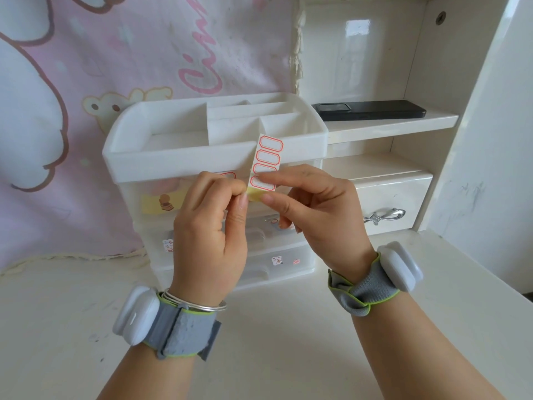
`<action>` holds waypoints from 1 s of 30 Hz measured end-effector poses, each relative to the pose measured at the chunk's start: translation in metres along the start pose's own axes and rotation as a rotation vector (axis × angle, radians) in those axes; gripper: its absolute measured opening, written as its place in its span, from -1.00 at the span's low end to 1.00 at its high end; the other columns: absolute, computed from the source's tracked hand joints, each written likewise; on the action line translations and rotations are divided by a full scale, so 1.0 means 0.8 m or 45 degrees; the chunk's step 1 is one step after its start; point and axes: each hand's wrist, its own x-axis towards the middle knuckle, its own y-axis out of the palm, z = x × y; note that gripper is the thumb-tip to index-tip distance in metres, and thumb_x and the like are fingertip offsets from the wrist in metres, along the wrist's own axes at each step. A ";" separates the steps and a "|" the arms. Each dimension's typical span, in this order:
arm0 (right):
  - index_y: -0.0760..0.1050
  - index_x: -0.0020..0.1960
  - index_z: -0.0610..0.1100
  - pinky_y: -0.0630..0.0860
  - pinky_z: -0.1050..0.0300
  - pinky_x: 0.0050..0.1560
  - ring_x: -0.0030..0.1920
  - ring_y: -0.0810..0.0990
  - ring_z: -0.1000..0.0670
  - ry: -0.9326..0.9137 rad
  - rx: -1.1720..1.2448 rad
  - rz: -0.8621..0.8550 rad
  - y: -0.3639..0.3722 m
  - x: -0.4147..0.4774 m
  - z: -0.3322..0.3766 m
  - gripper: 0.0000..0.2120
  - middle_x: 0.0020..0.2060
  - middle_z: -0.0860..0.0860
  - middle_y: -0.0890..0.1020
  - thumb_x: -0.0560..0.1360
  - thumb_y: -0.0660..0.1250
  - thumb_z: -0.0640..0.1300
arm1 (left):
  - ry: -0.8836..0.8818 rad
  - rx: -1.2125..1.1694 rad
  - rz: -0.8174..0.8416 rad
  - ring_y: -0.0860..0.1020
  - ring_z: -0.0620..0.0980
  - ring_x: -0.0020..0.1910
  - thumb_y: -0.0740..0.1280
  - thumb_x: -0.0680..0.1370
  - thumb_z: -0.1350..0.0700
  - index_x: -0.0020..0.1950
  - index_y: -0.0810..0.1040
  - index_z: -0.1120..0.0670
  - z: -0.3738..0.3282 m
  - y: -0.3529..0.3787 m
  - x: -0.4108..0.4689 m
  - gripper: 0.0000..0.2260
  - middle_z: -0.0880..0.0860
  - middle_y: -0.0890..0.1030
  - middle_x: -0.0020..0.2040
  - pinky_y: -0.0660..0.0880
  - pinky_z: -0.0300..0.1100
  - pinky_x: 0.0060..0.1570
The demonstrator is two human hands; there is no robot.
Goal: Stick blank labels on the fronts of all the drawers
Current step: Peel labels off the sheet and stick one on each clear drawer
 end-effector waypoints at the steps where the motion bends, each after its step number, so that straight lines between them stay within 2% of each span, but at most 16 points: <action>1: 0.61 0.01 -0.21 0.36 0.39 -0.46 -0.55 0.47 0.08 -0.002 0.032 -0.004 0.000 0.000 -0.001 -0.77 -0.20 -0.02 0.63 0.36 0.44 -0.33 | 0.002 0.006 0.000 0.35 -0.10 -0.25 0.22 0.54 0.29 -0.17 0.52 0.26 0.000 0.000 0.000 -0.87 0.04 0.43 -0.21 0.27 -0.45 -0.16; 5: 0.62 0.00 -0.24 0.36 0.40 -0.45 -0.55 0.47 0.05 0.013 0.083 -0.030 -0.002 0.000 -0.001 -0.80 -0.21 -0.04 0.64 0.37 0.42 -0.34 | 0.013 0.024 0.013 0.36 -0.10 -0.23 0.23 0.53 0.30 -0.17 0.54 0.26 0.001 0.000 -0.001 -0.87 0.05 0.44 -0.20 0.27 -0.45 -0.14; 9: 0.61 0.05 -0.16 0.36 0.37 -0.45 -0.54 0.48 0.10 0.002 -0.016 0.016 -0.003 0.001 -0.001 -0.70 -0.16 -0.17 0.62 0.33 0.47 -0.31 | 0.012 0.032 -0.006 0.35 -0.13 -0.24 0.22 0.53 0.29 -0.16 0.54 0.26 0.000 -0.001 0.000 -0.87 0.04 0.43 -0.19 0.26 -0.50 -0.13; 17: 0.60 0.07 -0.22 0.36 0.42 -0.43 -0.54 0.49 0.06 0.027 0.035 0.002 0.000 0.000 -0.004 -0.75 -0.23 0.00 0.62 0.39 0.42 -0.32 | 0.024 0.059 -0.018 0.34 -0.17 -0.22 0.23 0.54 0.30 -0.14 0.55 0.26 0.000 -0.002 0.000 -0.88 0.02 0.43 -0.16 0.26 -0.53 -0.10; 23: 0.61 0.04 -0.27 0.37 0.42 -0.42 -0.52 0.49 0.06 0.038 0.028 -0.008 0.003 -0.001 -0.001 -0.80 -0.20 -0.03 0.64 0.42 0.38 -0.30 | 0.036 0.080 -0.021 0.33 -0.17 -0.21 0.22 0.54 0.28 -0.13 0.56 0.26 0.000 -0.002 0.002 -0.86 0.02 0.42 -0.15 0.25 -0.53 -0.09; 30: 0.63 -0.01 -0.27 0.37 0.39 -0.45 -0.53 0.47 0.02 0.065 0.079 -0.052 0.002 -0.001 0.001 -0.85 -0.22 -0.01 0.66 0.45 0.35 -0.30 | 0.075 0.129 0.005 0.43 -0.03 -0.18 0.20 0.55 0.24 -0.11 0.58 0.28 0.000 -0.003 0.002 -0.81 0.18 0.52 -0.17 0.24 -0.53 -0.07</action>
